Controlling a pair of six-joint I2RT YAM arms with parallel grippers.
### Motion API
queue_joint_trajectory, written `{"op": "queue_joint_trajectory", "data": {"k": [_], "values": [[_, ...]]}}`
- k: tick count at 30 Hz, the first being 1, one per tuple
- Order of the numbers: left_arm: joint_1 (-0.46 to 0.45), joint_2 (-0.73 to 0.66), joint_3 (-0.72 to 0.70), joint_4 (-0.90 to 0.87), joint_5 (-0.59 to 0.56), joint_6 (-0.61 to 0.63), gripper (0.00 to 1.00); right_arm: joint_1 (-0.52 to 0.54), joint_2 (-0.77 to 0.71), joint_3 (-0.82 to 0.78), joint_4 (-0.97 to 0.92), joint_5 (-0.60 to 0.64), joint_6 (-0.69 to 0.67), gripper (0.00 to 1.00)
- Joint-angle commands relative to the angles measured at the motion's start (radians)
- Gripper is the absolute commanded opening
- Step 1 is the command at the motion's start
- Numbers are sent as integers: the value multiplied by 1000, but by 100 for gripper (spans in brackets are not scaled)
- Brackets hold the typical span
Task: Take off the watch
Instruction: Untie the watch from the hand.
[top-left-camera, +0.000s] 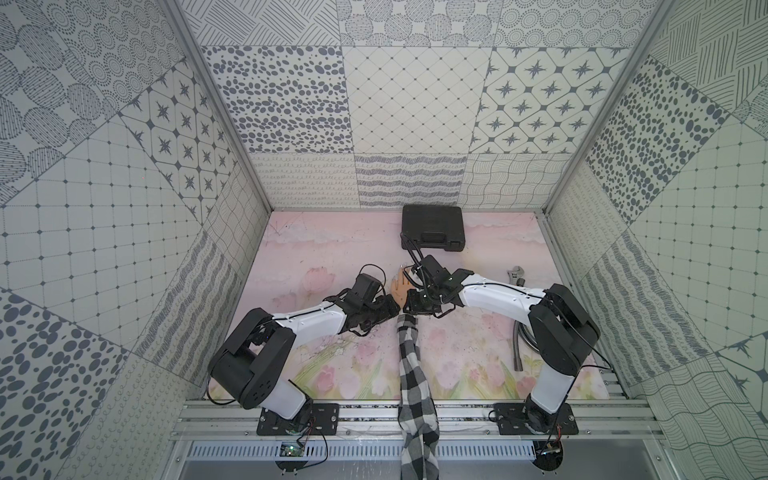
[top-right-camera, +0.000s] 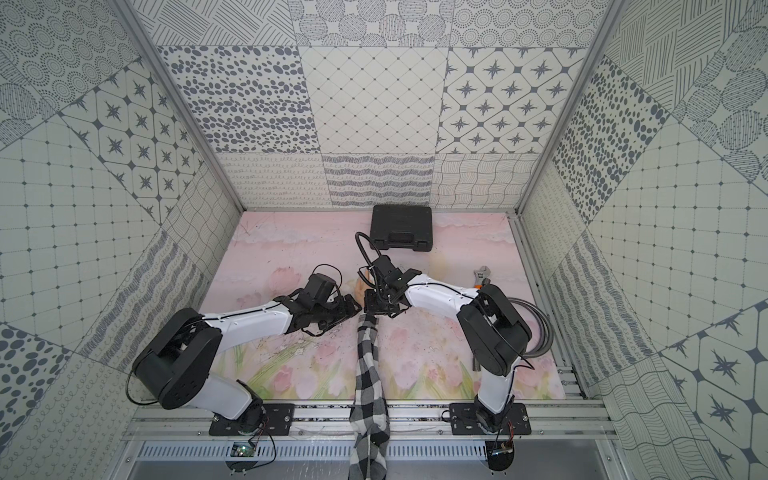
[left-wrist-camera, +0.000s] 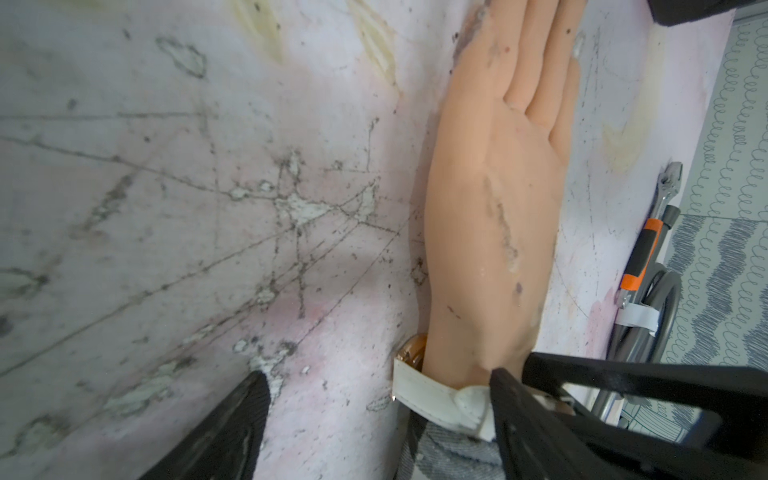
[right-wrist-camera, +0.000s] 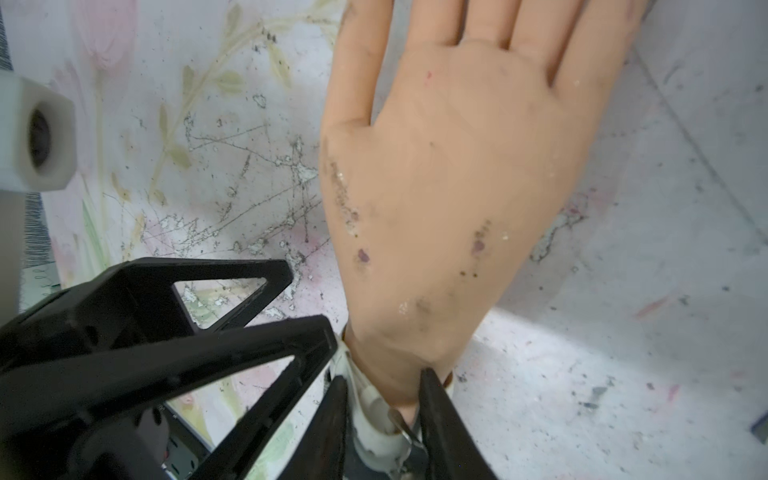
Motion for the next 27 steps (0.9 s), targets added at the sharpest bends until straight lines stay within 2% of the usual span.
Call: {"op": "queue_joint_trajectory", "data": {"k": [1,9,11,12,13,16,22,27], "values": [[-9,7,-29,-153,-32,13,84,-27,0,-77,106,-93,76,31],[-8,33,-41,-135,-29,15,82,-90,0,-215,400,-277,236,30],[-8,42,-43,-131,-29,17,82,-97,-3,-229,423,-288,251,33],[-8,46,-44,-128,-27,16,82,-97,-8,-232,418,-285,248,39],[-9,46,-46,-124,-27,15,82,-97,-18,-230,397,-271,239,48],[-8,50,-53,-115,-27,12,82,-98,-52,-226,317,-207,204,59],[-9,51,-61,-100,-26,9,82,-62,-99,-141,72,-33,79,60],[-9,56,-62,-93,-25,7,82,-13,-87,-88,-12,43,33,59]]}}
